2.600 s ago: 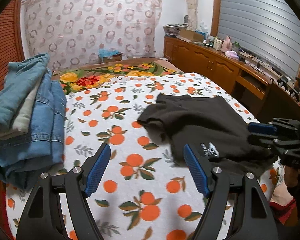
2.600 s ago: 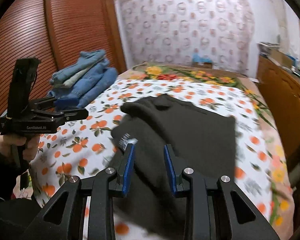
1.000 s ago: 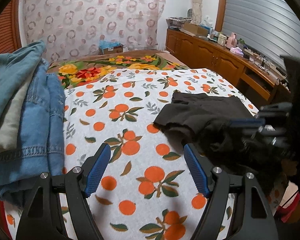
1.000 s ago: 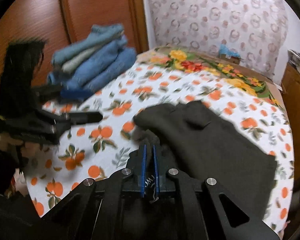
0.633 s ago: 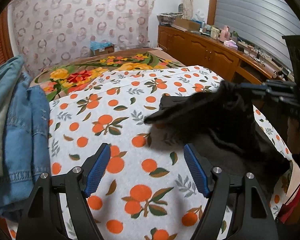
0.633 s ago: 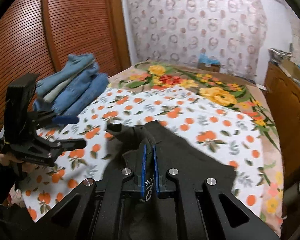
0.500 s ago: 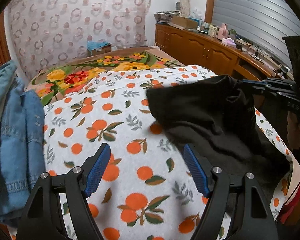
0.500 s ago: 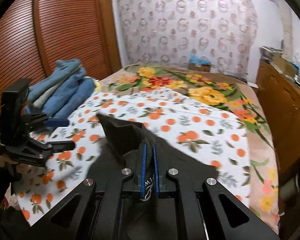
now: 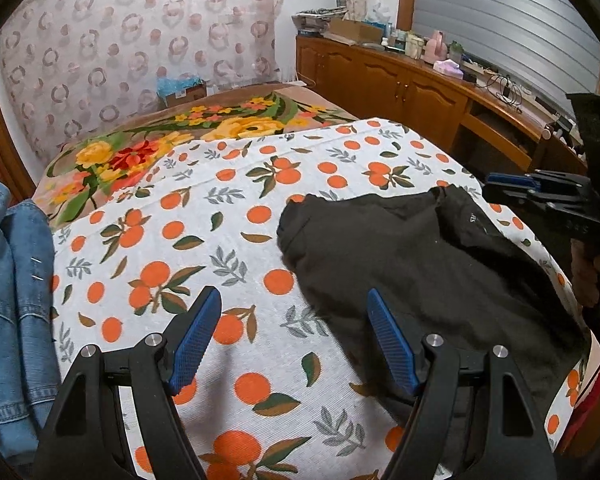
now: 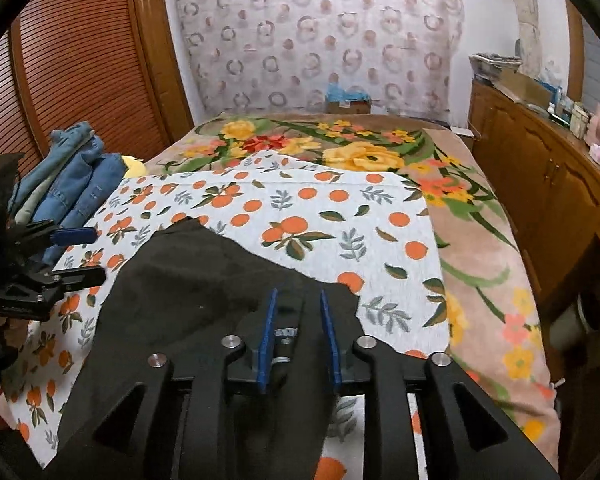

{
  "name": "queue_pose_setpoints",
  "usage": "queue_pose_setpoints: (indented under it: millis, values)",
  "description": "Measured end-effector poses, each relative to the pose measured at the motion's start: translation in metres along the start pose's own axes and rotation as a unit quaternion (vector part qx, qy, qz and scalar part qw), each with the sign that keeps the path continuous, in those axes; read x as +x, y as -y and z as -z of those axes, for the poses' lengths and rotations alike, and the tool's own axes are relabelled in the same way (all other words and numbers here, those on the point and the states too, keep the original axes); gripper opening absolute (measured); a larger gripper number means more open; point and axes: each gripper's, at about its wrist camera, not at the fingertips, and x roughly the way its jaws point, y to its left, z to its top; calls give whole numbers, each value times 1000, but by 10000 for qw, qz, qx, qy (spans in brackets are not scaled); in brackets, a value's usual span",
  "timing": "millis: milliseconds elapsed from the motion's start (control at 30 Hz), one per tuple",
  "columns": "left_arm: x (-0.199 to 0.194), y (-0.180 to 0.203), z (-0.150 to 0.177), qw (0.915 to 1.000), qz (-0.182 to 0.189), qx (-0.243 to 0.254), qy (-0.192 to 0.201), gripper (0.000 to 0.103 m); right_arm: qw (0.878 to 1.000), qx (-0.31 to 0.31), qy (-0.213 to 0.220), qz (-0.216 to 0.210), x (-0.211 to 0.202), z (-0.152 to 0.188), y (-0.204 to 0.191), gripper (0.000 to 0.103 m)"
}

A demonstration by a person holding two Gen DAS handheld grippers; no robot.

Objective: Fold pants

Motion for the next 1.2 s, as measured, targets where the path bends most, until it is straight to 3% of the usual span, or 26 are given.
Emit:
queue_pose_setpoints:
  millis: [267,533,633,700,767,967,1200]
  values:
    - [10,7,1,9999,37,-19,-110,77,9992,-270,-156,-234,11,1,0,30]
    - [21,11,3,9997,70,-21,-214,77,9972,-619,-403,-133,28,-3,-4,30]
    - [25,11,4,9997,20,-10,-260,77,9952,-829,-514,90,34,-2,-8,30]
    - [26,11,5,9996,17,-8,-264,77,9943,-908,-543,155,37,-1,-6,12]
    - [26,12,5,9997,9,-6,-257,77,9942,-911,-534,209,37,-1,-4,6]
    - [28,14,9,9997,-61,60,-223,77,9967,-560,-208,556,20,-5,21,2]
    - [29,8,8,9996,77,-95,-255,78,9967,-140,-220,764,19,2,46,2]
